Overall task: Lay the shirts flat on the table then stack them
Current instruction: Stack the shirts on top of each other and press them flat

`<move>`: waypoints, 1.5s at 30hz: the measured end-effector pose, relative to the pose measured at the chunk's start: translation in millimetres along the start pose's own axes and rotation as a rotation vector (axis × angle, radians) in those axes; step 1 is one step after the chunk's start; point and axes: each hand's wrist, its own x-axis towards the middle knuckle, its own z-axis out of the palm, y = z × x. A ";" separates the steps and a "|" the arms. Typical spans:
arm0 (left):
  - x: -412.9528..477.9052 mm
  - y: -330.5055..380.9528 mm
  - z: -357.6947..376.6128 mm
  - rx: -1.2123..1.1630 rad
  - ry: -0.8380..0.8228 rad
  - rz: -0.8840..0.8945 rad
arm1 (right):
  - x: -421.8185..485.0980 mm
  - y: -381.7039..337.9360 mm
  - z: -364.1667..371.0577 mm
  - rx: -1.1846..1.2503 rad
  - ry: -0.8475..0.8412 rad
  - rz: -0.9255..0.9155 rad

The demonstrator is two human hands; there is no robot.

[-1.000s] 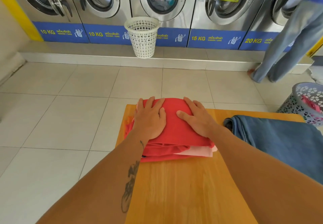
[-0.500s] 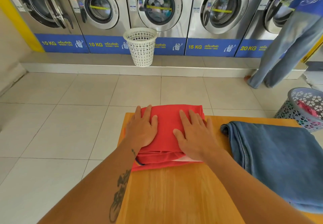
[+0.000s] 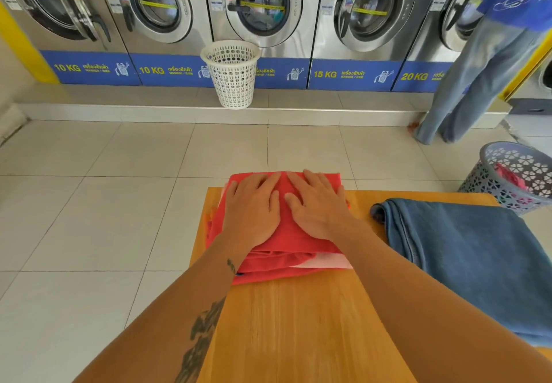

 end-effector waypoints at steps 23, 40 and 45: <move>1.5 -12.3 22.7 0.071 -0.101 -0.116 | -3.3 42.1 -9.5 -0.018 -0.143 0.293; -1.2 -9.4 12.4 0.088 -0.211 -0.122 | -55.2 32.7 -11.3 0.020 -0.047 0.258; -20.6 14.4 -16.4 0.189 -0.245 -0.118 | -79.5 22.5 -59.3 0.058 -0.026 0.262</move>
